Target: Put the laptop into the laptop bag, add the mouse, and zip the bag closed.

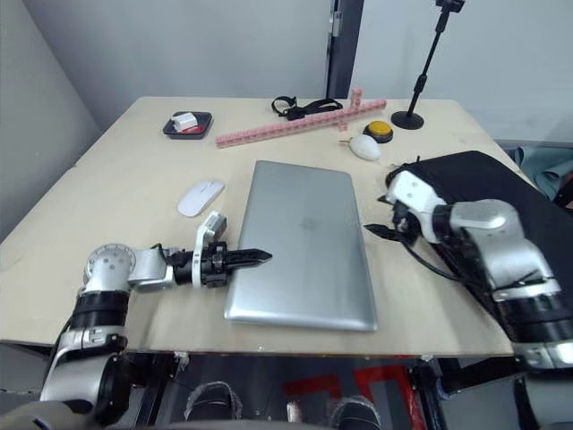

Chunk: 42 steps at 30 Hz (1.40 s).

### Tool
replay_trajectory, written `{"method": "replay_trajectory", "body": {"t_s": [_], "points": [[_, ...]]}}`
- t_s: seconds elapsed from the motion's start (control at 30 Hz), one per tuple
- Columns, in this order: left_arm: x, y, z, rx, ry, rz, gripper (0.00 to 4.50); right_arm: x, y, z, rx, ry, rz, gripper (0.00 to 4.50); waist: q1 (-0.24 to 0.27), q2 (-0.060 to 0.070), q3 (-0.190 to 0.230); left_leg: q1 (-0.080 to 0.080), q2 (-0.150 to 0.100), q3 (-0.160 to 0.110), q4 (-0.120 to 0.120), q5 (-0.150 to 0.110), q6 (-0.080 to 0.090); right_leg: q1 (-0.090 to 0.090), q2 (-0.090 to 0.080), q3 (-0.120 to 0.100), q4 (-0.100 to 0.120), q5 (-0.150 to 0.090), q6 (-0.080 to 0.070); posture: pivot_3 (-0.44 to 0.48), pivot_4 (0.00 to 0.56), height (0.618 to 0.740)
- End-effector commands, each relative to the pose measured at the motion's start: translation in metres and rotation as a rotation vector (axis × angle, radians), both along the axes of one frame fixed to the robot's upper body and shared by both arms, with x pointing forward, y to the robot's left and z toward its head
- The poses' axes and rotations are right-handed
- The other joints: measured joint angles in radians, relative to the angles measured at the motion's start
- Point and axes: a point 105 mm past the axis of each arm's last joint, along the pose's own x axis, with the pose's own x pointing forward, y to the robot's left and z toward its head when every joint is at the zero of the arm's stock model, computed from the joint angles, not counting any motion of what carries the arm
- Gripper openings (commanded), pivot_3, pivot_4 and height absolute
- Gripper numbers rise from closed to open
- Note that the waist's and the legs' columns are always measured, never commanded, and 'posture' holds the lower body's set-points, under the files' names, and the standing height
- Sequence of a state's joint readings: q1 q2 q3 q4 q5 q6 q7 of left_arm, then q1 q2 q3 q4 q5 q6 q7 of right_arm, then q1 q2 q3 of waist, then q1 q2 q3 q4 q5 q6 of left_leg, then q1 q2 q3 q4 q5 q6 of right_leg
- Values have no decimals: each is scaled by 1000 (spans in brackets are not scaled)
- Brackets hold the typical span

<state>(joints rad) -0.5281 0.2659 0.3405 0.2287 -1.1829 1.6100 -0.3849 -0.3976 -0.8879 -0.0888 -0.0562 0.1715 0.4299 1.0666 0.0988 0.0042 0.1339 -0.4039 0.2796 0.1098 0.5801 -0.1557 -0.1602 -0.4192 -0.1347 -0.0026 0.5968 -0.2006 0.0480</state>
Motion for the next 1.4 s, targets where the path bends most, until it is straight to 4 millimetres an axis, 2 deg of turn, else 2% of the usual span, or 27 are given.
{"method": "replay_trajectory", "body": {"t_s": [0.03,0.27,0.43,0.47,0.67,0.77,1.0,1.37,1.4], "points": [[-6,-1,33,-118,-134,-6,279,-16,-19,25,-29,-34,-25,4461,-1,0,0,0,0,0,0,0,0,0,0,0,0,-1,-1,0,150,740],[-8,-4,24,-114,-113,32,279,-45,-68,38,-155,8,-151,4461,1,0,0,0,0,1,4,-1,4,1,-1,2,-1,-1,-2,0,150,740],[-7,-7,24,-125,-113,37,279,-45,-86,36,-128,-26,-289,4461,-5,0,0,0,0,1,7,-2,8,1,-1,4,1,-1,-2,0,150,740],[-6,-7,24,-124,-111,40,279,-43,-89,28,-117,-21,-316,4461,-6,0,0,0,0,2,8,-2,9,1,-1,4,1,-1,-2,0,150,740],[-4,-8,26,-122,-123,41,279,-39,-88,-9,-48,-1,-376,4461,-6,1,0,1,0,2,11,-2,10,0,-1,6,5,-1,-2,0,150,740],[-5,-8,27,-121,-126,43,279,-34,-88,-21,-34,-27,-409,4461,-6,1,0,2,0,2,11,-2,9,0,-1,6,6,-1,-2,0,150,740],[-6,-8,26,-117,-129,50,279,-23,-86,-35,-24,-63,-443,4461,-6,1,-1,2,0,3,12,-2,9,1,-1,7,7,-1,-1,0,150,740],[-11,-12,26,-124,-133,39,279,-8,-95,-52,38,-56,-521,4461,-6,1,-1,3,0,3,13,-2,9,1,-1,7,9,-1,-1,0,150,740],[-11,-12,25,-122,-131,39,279,-8,-96,-53,39,-51,-527,4227,-6,1,-1,3,0,3,13,-2,9,1,-1,7,9,-1,-1,0,150,740]]}}
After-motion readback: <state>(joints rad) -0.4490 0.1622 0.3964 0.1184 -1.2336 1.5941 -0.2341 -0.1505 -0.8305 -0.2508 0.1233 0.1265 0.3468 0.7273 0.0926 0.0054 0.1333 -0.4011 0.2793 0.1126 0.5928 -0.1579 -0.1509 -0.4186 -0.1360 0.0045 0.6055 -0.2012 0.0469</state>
